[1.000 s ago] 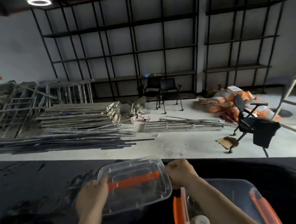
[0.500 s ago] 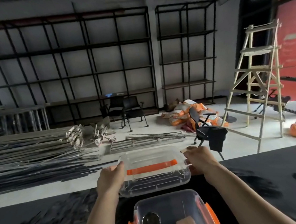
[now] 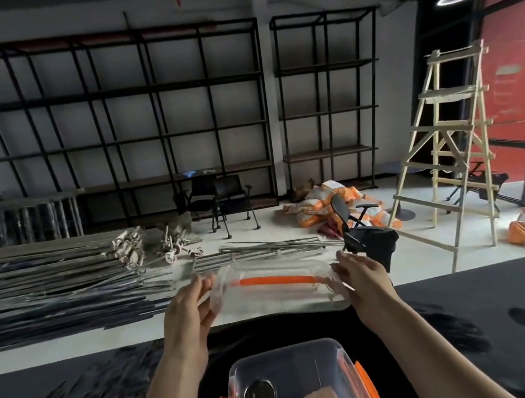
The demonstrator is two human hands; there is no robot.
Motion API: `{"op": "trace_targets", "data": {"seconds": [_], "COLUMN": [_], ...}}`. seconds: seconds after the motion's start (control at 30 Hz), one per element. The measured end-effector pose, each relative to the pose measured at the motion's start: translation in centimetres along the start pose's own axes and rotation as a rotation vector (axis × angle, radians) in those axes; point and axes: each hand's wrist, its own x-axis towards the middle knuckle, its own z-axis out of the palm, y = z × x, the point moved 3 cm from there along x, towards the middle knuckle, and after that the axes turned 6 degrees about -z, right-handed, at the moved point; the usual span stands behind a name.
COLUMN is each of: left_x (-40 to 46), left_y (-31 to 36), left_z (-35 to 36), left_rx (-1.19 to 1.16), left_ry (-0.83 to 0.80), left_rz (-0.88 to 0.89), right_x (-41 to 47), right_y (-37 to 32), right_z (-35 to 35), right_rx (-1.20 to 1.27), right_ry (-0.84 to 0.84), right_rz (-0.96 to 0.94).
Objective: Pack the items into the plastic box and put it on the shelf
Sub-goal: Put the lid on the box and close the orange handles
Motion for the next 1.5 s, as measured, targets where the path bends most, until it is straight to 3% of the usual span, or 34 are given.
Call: {"op": "trace_targets", "data": {"seconds": [0.13,0.27,0.37,0.63,0.97,1.13,1.5], "left_x": [-0.2,-0.8,-1.2,-3.0,-4.0,-3.0,1.3], "left_y": [-1.0,-2.7,-4.5,-8.9,-11.0,-12.7,-12.5], "left_z": [-0.4,-1.5,-2.2,-3.5,-5.1,-6.3,-4.1], "left_rx": [0.125,0.307,0.557,1.024,1.030,0.937,0.936], "left_ry": [0.094,0.156,0.224,0.327,0.322,0.286,0.313], "left_rz": [-0.032,-0.059,-0.011,0.018,-0.062,-0.190,-0.333], "right_x": [-0.4,-0.9,-1.9,-5.5,-5.5,-4.9,-1.1], "right_y": [0.6,2.1,3.3,7.8,9.1,10.6,11.0], "right_z": [-0.1,-0.8,-1.4,-3.1,-4.8,-5.9,-3.5], "right_rx": [-0.245,-0.337,-0.624,-1.012,-1.074,-0.976,-1.056], "right_ry": [0.032,-0.068,-0.105,0.026,0.020,0.029,0.067], "right_rz": [-0.061,-0.016,-0.136,-0.258,-0.153,0.033,0.107]}}
